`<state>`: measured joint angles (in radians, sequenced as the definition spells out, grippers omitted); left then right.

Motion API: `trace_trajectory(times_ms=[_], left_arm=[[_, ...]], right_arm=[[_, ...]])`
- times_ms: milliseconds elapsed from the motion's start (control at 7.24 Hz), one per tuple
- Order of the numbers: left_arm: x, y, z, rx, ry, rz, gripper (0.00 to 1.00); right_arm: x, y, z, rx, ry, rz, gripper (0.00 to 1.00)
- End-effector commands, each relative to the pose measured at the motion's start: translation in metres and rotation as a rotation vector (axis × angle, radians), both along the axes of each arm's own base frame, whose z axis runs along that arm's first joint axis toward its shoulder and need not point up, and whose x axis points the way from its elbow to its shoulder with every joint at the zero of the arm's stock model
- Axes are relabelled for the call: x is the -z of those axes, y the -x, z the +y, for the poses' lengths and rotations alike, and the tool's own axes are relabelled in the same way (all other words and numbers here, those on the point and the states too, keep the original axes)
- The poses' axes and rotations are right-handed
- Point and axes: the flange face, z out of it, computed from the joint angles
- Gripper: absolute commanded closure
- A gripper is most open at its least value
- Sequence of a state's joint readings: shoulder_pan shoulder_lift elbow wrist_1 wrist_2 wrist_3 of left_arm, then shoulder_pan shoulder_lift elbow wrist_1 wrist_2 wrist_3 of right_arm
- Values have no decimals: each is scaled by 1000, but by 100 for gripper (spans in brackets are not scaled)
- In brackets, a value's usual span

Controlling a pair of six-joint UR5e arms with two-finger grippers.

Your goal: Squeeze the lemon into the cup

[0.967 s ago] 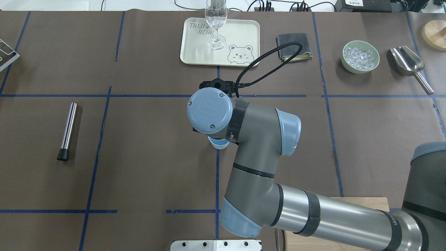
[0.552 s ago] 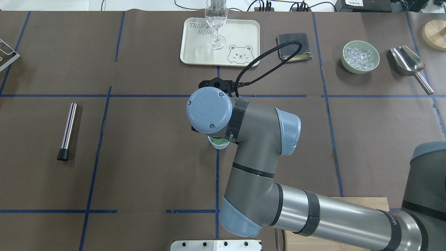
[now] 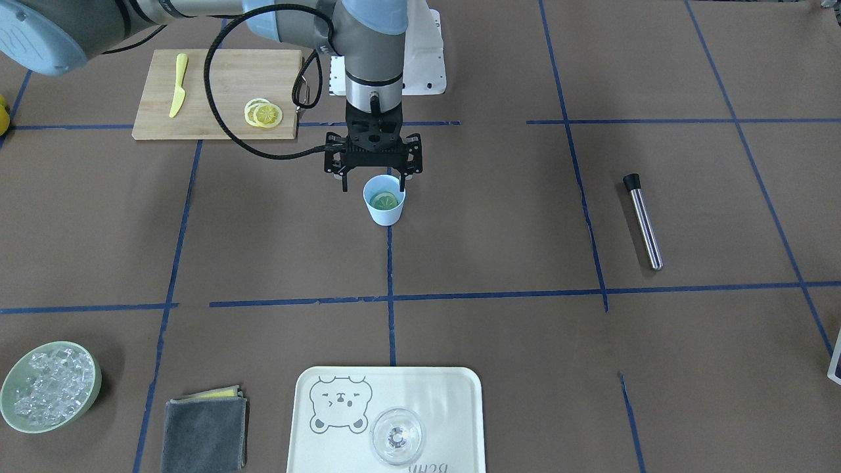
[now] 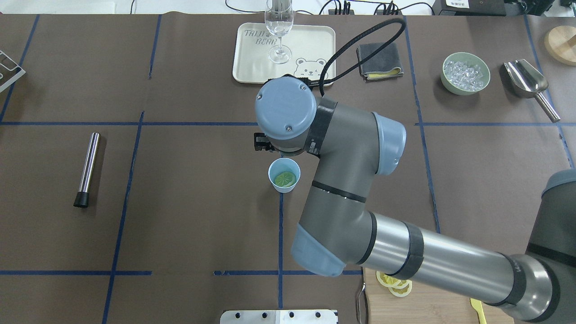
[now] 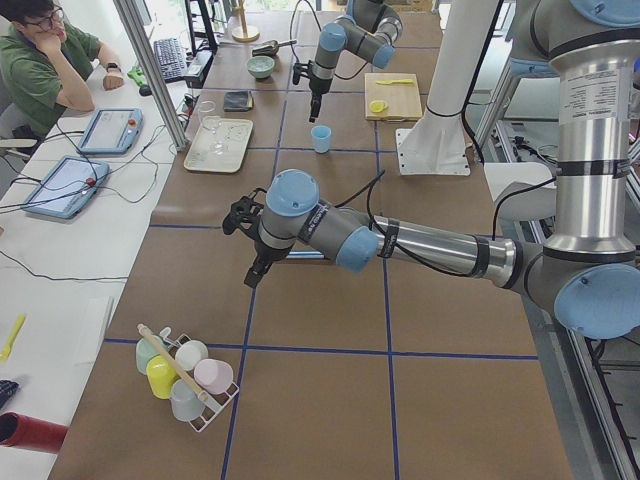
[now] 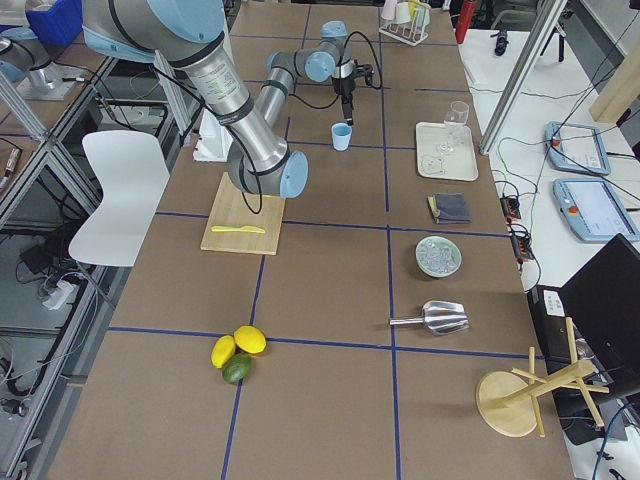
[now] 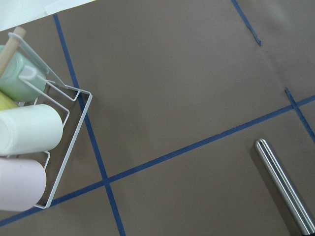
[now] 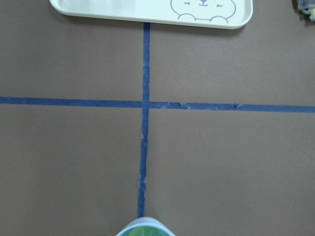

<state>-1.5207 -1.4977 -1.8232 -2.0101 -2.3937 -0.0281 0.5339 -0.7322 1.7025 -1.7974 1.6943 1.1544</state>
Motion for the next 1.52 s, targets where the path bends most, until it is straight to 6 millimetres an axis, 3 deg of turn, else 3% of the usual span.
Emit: trace_trajectory(times_ms=[0, 138, 414, 552, 690, 829, 967, 1105, 1243, 1381], left_arm=[[13, -5, -22, 29, -195, 59, 0], [17, -8, -23, 88, -131, 124, 0], [44, -75, -12, -33, -163, 184, 0], [51, -112, -11, -30, -36, 252, 0], [54, -149, -11, 73, 25, 231, 0], [50, -185, -10, 133, 76, 213, 0], [51, -205, -5, 139, 138, 236, 0], [42, -219, 0, 172, 193, 236, 0], [32, -251, 7, 200, 245, 224, 8], [-2, -274, 5, 234, 302, 176, 25]], right_arm=[[-43, -106, -69, 113, -36, 2, 0], [-77, -159, -101, 183, -45, -2, 0], [-180, -279, -141, 359, -145, 37, 0], [-239, -358, -152, 424, -168, 36, 0], [-307, -438, -158, 487, -193, 43, 0], [-365, -503, -151, 476, -163, 67, 0], [-411, -560, -126, 397, -92, 74, 0], [-463, -593, -85, 341, 4, 62, 0], [-486, -612, -62, 298, 52, 45, 0], [-486, -615, -59, 290, 53, 42, 0]])
